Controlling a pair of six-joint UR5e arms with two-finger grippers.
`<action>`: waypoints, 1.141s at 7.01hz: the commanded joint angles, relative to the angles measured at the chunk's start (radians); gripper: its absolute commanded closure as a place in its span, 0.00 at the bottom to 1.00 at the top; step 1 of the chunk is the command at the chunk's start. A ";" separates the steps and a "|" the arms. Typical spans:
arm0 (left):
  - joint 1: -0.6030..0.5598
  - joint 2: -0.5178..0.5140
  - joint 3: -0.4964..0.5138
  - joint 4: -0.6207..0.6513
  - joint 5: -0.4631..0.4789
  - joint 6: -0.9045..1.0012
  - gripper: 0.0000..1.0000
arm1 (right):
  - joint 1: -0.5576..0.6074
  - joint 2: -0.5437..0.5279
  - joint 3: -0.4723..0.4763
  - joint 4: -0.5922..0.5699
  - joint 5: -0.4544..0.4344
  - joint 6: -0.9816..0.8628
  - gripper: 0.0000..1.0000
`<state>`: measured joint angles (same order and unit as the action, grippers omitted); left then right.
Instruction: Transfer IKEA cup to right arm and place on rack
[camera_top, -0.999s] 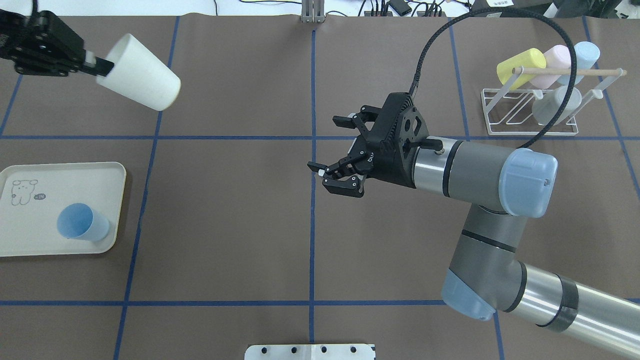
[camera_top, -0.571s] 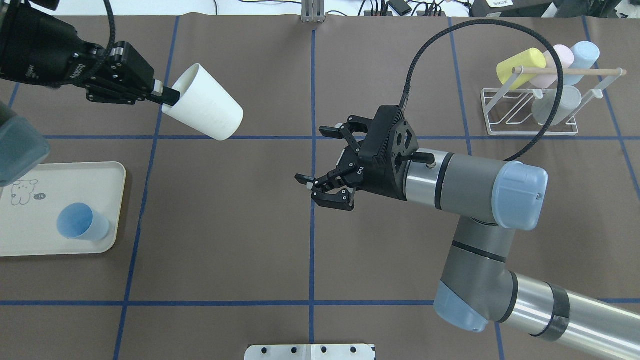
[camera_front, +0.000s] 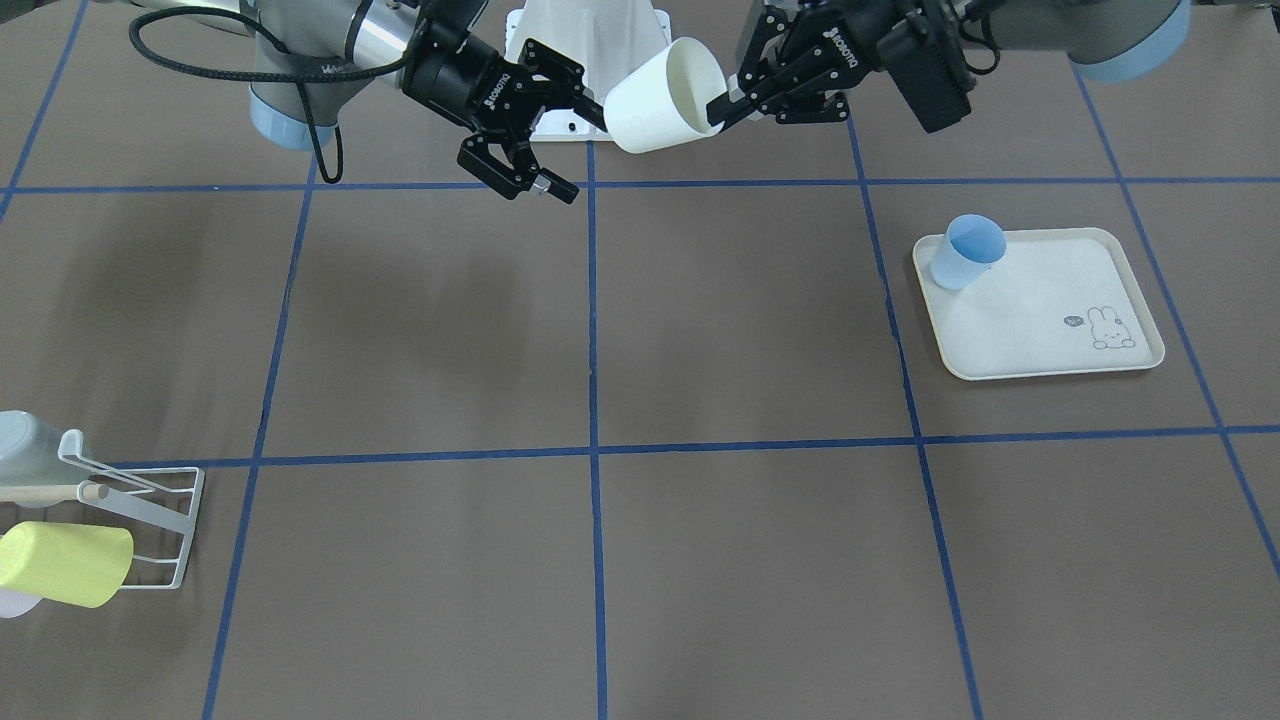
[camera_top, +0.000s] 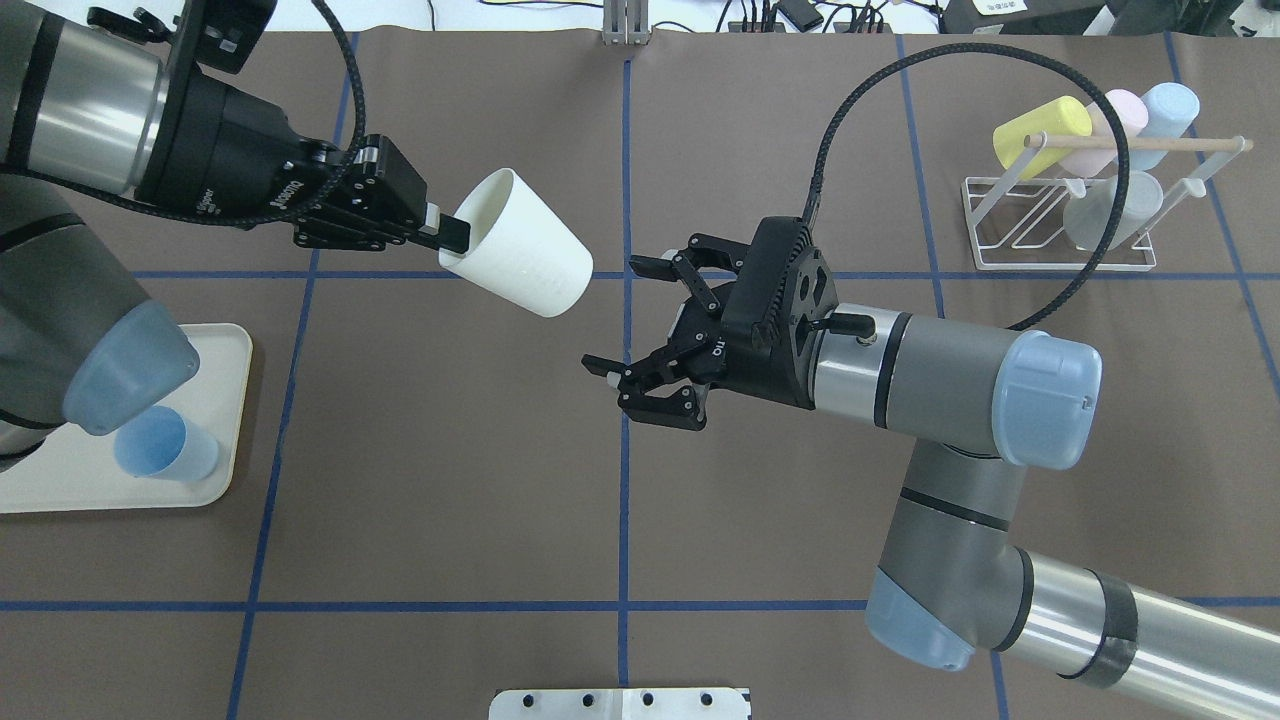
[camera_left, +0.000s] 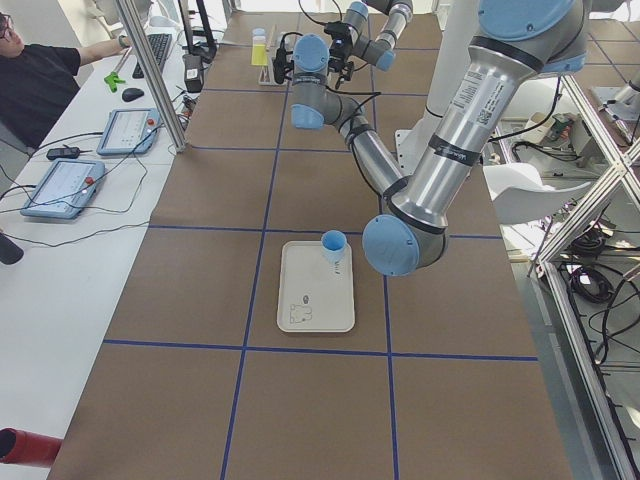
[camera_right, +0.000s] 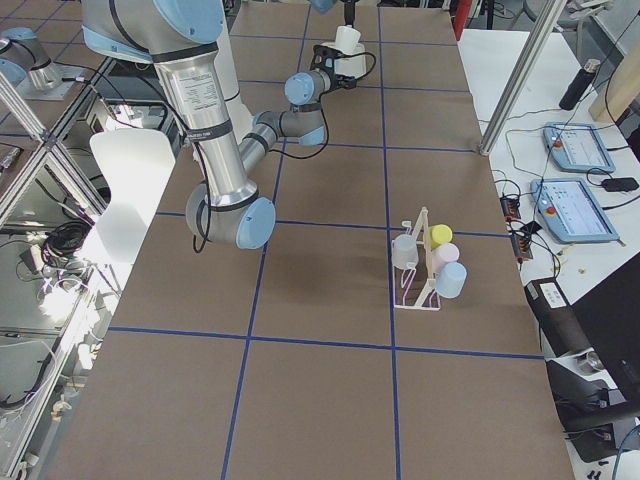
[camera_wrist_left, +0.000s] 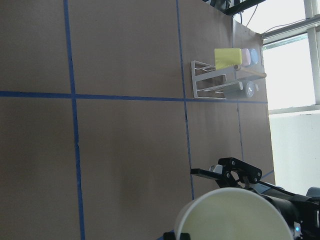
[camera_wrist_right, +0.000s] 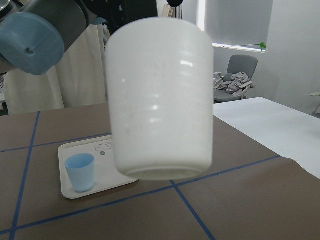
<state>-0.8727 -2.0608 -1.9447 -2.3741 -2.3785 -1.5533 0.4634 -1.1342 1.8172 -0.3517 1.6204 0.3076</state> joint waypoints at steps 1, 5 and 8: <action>0.075 -0.010 0.001 0.001 0.094 -0.017 1.00 | 0.000 0.001 0.004 0.000 0.000 -0.001 0.01; 0.118 -0.009 0.016 0.001 0.151 -0.018 1.00 | 0.000 0.001 0.004 0.000 0.000 -0.002 0.01; 0.126 -0.007 0.024 0.001 0.151 -0.016 1.00 | 0.000 -0.002 0.004 -0.001 0.001 -0.002 0.01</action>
<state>-0.7506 -2.0690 -1.9224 -2.3730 -2.2282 -1.5705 0.4633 -1.1354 1.8215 -0.3516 1.6209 0.3053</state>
